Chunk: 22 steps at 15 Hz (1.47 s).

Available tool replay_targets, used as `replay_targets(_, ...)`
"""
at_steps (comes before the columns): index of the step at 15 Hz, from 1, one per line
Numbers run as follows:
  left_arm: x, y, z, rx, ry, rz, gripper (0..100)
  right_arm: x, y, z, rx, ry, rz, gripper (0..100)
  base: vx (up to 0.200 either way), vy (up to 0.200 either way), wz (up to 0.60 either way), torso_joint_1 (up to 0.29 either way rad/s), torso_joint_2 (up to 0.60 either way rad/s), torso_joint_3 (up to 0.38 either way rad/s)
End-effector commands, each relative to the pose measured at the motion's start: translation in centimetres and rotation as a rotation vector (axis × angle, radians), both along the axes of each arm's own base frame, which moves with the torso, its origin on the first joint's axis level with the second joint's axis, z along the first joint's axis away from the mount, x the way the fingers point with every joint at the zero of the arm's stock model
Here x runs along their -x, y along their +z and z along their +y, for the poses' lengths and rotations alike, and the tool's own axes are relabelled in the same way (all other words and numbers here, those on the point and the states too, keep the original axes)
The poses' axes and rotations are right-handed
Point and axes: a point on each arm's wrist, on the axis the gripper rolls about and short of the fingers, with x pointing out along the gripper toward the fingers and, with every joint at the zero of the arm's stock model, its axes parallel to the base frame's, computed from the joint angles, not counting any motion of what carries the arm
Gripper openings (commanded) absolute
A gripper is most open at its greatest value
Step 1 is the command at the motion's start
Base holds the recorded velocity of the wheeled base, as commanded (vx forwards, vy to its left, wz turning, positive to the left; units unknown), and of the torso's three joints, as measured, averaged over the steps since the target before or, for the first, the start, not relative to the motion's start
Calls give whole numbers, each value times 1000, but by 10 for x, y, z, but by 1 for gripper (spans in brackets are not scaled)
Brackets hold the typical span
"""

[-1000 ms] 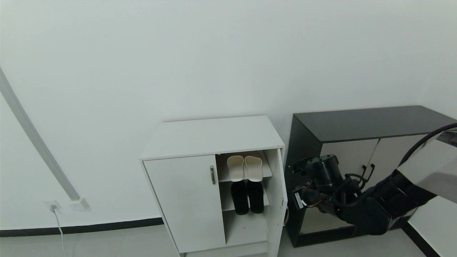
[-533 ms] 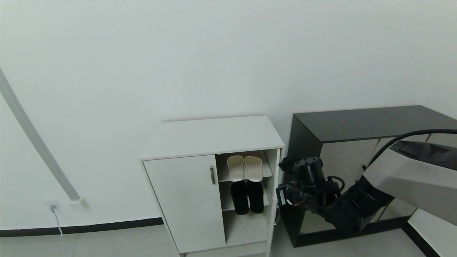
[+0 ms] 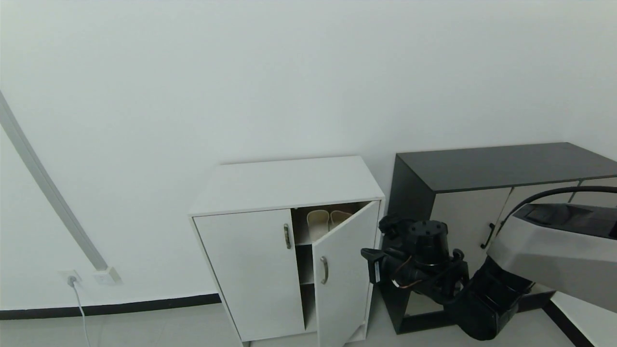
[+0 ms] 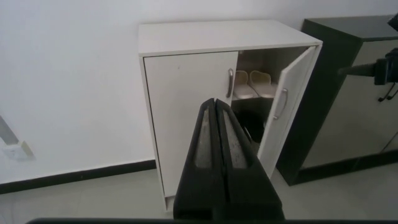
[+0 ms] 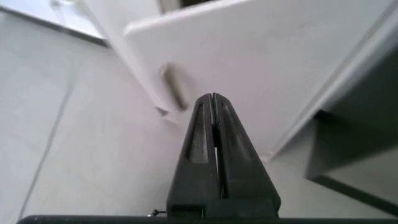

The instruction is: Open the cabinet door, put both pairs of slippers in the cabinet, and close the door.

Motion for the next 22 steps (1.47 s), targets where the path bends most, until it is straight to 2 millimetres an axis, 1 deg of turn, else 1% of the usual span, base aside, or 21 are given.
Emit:
replay_targets(1, 0, 0, 0, 0, -1, 1, 0, 9, -10, -7, 11, 25, 28, 0, 200, 0, 0, -2, -2, 7)
replay_targets(6, 0, 0, 0, 0, -1, 1, 0, 11, -13, -7, 18, 28, 36, 0, 200, 0, 0, -3, -1, 3)
replay_targets(11, 0, 0, 0, 0, -1, 1, 0, 12, -23, -2, 31, 42, 55, 0, 0, 0, 0, 0, 0, 0)
replay_targets(16, 0, 0, 0, 0, -1, 1, 0, -7, -32, 10, 15, 35, 35, 0, 0, 0, 0, 0, 0, 0)
replay_targets(18, 0, 0, 0, 0, -1, 1, 0, -20, -44, 14, 12, 22, 29, 0, 0, 0, 0, 0, 0, 0)
replay_targets(20, 0, 0, 0, 0, -1, 1, 0, -34, -49, 12, 12, -7, 24, 0, 0, 0, 0, 0, 0, 0)
replay_targets(22, 0, 0, 0, 0, -1, 1, 0, -45, -47, 9, 11, -29, 23, 0, 0, 0, 0, 0, 0, 0)
